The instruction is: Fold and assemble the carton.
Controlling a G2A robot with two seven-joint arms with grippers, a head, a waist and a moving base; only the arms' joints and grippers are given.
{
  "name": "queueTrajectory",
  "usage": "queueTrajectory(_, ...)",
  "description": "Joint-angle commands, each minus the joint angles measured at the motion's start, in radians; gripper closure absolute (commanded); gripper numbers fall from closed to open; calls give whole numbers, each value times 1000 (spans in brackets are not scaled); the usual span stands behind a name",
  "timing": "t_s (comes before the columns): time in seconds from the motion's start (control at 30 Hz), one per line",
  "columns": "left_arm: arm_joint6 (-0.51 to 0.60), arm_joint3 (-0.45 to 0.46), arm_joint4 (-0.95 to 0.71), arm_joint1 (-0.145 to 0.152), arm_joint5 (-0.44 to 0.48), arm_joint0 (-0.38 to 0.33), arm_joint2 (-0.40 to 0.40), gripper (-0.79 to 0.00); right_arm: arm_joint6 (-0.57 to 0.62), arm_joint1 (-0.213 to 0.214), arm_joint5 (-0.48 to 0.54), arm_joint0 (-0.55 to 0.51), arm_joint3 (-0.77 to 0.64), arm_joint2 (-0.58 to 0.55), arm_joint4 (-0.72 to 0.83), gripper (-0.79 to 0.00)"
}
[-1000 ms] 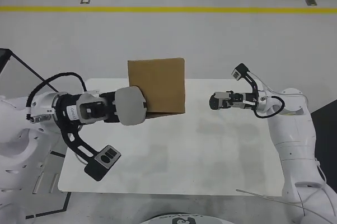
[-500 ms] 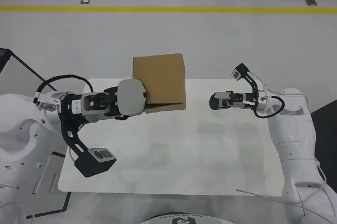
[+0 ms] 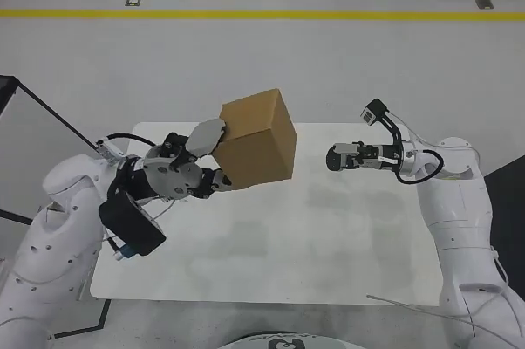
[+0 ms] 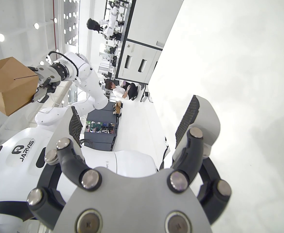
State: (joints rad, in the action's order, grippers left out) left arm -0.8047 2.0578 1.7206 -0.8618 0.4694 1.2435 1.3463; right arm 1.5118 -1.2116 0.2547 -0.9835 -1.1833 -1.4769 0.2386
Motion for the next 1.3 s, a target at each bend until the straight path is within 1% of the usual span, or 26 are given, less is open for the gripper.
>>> queueTrajectory(0.0, 2, 0, -4, 0, -4, 0, 0, 0, 0, 0, 0, 0, 0, 0, 0, -785)
queueTrajectory(0.13, 2, 0, -4, 0, -4, 0, 0, 0, 0, 0, 0, 0, 0, 0, 0, -785)
queueTrajectory(0.17, 1, 1, -30, -2, -15, 5, -2, 0, 0, 0, 0, 0, 0, 0, 0, -785)
queueTrajectory(0.2, -5, -8, -98, -7, -24, 20, -11, 0, 0, 0, 0, 0, 0, 0, 0, -785)
queueTrajectory(0.23, -6, -20, -148, -10, -12, 29, -19, 0, 0, 0, 0, 0, 0, 0, 0, -785)
queueTrajectory(0.3, -2, -36, -191, -13, -5, 33, -20, 0, 0, 0, 0, 0, 0, 0, 0, -785)
queueTrajectory(0.43, -55, -53, -339, -22, 33, 58, -41, 0, 0, 0, 0, 0, 0, 0, 0, -785)
queueTrajectory(0.53, -82, -69, -415, -28, 58, 71, -50, 0, 0, 0, 0, 0, 0, 0, 0, -785)
queueTrajectory(0.63, -93, -83, -462, -33, 84, 81, -57, 0, 0, 0, 0, 0, 0, 0, 0, -785)
queueTrajectory(0.7, -80, -83, -467, -34, 103, 81, -57, 0, 0, 0, 0, 0, 0, 0, 0, -785)
queueTrajectory(0.9, -80, -83, -467, -34, 103, 81, -57, 0, 0, 0, 0, 0, 0, 0, 0, -785)
queueTrajectory(0.97, -56, -81, -475, -35, 96, 87, -56, 0, 0, 0, 0, 0, 0, 0, 0, -785)
queueTrajectory(1.03, -27, -71, -473, -34, 139, 97, -60, 0, 0, 0, 0, 0, 0, 0, 0, -785)
queueTrajectory(1.1, -21, -69, -537, -38, 164, 114, -70, 0, 0, 0, 0, 0, 0, 0, 0, -785)
queueTrajectory(1.27, 83, -55, -573, -39, 222, 124, -72, 0, 0, 0, 0, 0, 0, 0, 0, -785)
